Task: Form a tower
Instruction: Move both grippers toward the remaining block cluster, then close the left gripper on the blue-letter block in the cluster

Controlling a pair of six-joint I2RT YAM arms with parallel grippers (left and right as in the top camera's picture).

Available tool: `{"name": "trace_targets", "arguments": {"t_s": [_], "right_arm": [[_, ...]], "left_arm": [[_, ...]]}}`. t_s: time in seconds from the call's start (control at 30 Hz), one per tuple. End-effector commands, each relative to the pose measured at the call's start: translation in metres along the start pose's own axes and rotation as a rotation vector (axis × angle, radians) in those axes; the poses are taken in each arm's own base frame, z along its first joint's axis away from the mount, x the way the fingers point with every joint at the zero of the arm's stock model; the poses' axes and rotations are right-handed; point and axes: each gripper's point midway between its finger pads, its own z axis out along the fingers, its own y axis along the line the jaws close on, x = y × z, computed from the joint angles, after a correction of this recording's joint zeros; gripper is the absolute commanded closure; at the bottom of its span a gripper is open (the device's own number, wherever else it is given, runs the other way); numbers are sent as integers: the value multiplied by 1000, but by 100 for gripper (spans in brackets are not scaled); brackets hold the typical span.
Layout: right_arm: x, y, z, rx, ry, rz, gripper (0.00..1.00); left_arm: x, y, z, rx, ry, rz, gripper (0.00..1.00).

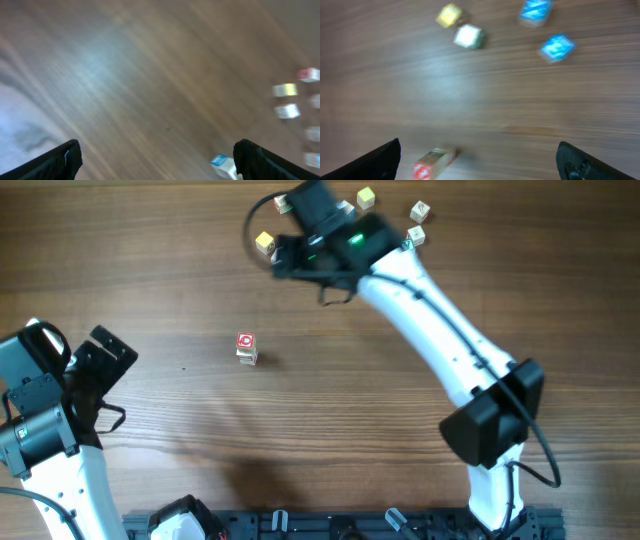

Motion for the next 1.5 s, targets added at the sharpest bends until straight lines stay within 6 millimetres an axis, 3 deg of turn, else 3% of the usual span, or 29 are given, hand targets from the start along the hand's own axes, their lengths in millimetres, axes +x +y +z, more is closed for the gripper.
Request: {"name": "trace_targets", "arguments": {"t_s": [0.0,0.23,0.3,0.43,0.63,0.73,0.8,0.9,1.07,1.1,1.2,1.33,1.47], "right_arm": [[-21,-32,-14,-10,18,50,1],[-31,-81,-16,85,36,71,0],[-31,-110,-20,174,45,160,0],[-34,-144,-25,229,67,218,0],[-40,-207,-38,308,99,345,0],[-42,-224,-42,323,109,340,0],[-44,-235,-45,337,104,352,0],[-47,-250,-48,347,99,383,0],[-46,-264,-51,388,103,368,0],[-46,-267,-52,406,100,367,0],[-46,-270,-53,421,96,366,0],[-47,-270,-53,420,94,373,0],[-46,-270,-53,420,94,374,0]], "left_arm": [[-4,-37,-8,196,12,5,0],[-16,-76,-18,389,-32,56,0],[-23,-104,-30,461,-61,119,0],[-39,-164,-50,548,-72,226,0],[-43,-272,-39,646,-1,367,1],[-35,-319,-26,662,3,436,1],[-15,-359,-9,680,22,525,0],[12,-397,25,650,23,602,0],[90,-434,128,622,82,742,0],[113,-440,153,630,85,816,0],[168,-439,197,605,86,1061,0],[200,-427,231,523,107,1119,0],[211,-424,247,524,120,1119,2]]}}
